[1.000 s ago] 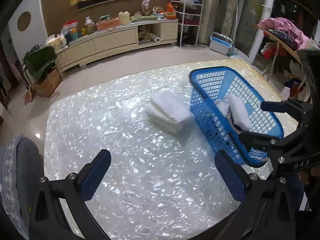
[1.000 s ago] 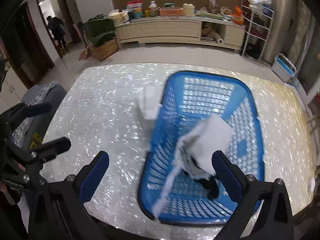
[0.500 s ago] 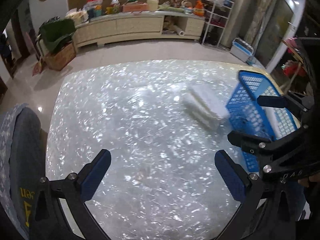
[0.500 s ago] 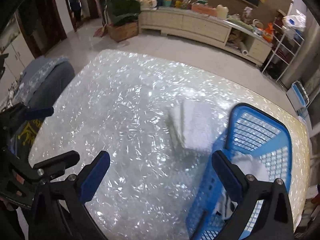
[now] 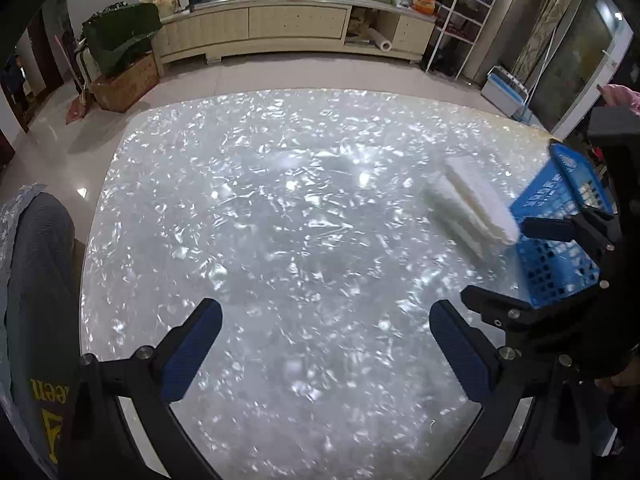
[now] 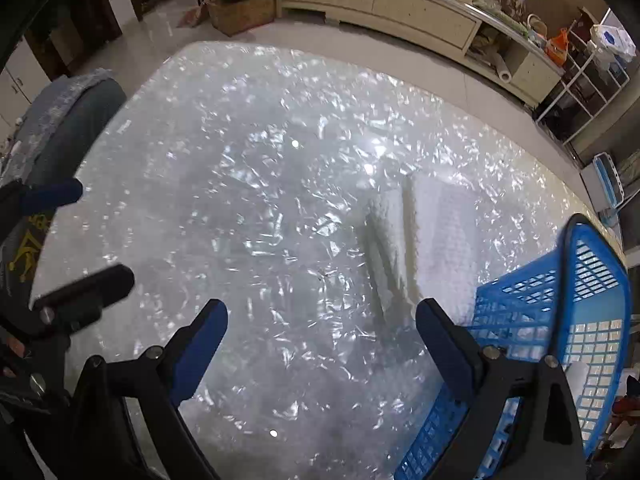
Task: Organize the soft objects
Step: 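Move the right gripper to the folded white quilted towel and grasp it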
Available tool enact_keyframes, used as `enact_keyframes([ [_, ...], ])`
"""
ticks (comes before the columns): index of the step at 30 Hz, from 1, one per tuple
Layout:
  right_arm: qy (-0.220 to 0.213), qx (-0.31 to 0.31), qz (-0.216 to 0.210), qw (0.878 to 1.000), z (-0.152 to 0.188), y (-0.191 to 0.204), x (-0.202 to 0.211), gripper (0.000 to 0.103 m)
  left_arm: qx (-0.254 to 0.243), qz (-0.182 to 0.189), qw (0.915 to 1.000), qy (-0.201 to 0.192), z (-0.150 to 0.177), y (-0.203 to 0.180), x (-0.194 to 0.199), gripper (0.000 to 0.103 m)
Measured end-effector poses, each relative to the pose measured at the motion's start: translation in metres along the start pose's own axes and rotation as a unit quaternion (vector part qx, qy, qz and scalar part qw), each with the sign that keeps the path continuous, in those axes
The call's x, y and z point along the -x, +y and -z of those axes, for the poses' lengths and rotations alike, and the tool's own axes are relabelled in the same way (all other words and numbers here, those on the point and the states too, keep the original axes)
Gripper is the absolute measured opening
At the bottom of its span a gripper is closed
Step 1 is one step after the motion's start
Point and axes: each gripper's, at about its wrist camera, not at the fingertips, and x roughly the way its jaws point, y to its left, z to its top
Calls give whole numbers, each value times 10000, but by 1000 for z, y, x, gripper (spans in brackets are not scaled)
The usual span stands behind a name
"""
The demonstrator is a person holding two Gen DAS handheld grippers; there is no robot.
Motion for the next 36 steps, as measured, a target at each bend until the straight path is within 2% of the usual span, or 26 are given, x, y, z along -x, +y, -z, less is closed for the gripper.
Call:
enact_keyframes([
  [12,553,-179,362,9977,-27,-31,-53,95,155,141,9993,302,-12,9,-56,103],
  [16,784,-345,359,9957,-27,-45,-69,74,35,3,9992,387,-10,7,-69,103],
  [20,925,-429,302,9943,-27,-52,-79,72,20,75,9993,367,-9,5,-70,103],
  [29,1028,-624,329,9922,-29,-72,-99,61,39,176,9990,402,-9,2,-77,103],
  [32,1011,-634,348,9922,-29,-78,-100,54,23,145,9990,423,-6,5,-79,103],
  [33,1001,-654,381,9921,-29,-81,-100,47,31,131,9990,430,-6,6,-79,103],
  [34,995,-677,433,9918,-27,-84,-98,37,46,143,9989,436,-5,7,-80,103],
  [36,994,-672,681,9904,-25,-90,-97,24,82,158,9990,420,-5,10,-77,103],
])
